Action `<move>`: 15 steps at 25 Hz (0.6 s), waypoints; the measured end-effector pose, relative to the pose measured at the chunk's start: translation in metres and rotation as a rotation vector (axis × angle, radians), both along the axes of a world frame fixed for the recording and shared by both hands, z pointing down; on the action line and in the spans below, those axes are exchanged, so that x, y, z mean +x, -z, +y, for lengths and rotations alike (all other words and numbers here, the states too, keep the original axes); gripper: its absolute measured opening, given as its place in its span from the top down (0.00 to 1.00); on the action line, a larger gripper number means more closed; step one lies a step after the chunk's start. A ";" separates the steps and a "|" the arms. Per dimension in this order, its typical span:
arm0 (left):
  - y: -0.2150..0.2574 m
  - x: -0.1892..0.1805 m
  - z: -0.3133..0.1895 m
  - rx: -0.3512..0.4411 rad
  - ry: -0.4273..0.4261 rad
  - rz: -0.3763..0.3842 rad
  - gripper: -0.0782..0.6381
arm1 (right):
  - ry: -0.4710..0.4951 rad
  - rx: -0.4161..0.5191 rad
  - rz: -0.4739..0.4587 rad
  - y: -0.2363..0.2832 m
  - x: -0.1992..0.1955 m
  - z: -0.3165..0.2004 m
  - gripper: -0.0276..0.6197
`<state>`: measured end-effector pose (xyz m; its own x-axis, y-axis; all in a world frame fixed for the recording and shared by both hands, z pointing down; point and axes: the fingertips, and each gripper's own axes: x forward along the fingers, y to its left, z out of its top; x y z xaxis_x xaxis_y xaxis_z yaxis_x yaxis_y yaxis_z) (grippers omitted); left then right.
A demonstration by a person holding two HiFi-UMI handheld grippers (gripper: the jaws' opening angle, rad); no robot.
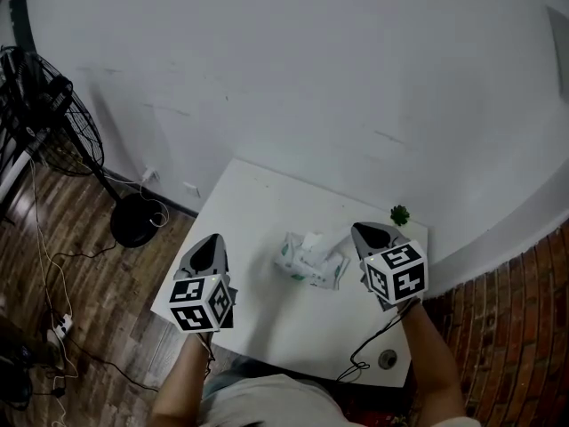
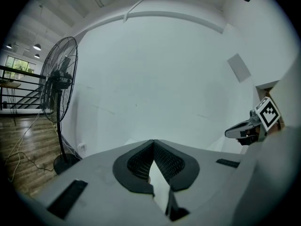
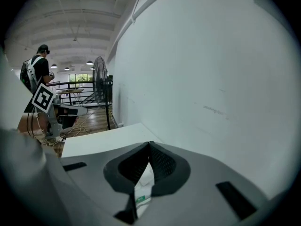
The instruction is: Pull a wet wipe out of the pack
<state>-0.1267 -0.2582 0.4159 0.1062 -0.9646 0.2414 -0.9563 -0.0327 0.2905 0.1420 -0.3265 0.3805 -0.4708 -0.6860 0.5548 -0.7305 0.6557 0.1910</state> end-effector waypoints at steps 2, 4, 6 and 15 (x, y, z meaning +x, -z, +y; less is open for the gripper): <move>0.003 0.001 -0.001 0.004 -0.004 -0.004 0.89 | -0.003 0.012 -0.014 0.007 0.001 0.001 0.95; 0.006 0.003 -0.003 0.009 -0.007 -0.009 0.89 | -0.006 0.029 -0.031 0.016 0.003 0.002 0.95; 0.008 0.006 -0.005 0.012 -0.012 -0.012 0.89 | -0.011 0.047 -0.048 0.025 0.006 0.003 0.95; 0.030 0.027 -0.026 0.052 -0.081 -0.058 0.89 | -0.142 0.149 -0.138 0.059 0.044 0.010 0.95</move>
<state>-0.0999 -0.2847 0.3856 0.1713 -0.9648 0.1994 -0.9651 -0.1237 0.2306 0.1856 -0.3161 0.3214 -0.4279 -0.8201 0.3798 -0.8394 0.5164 0.1694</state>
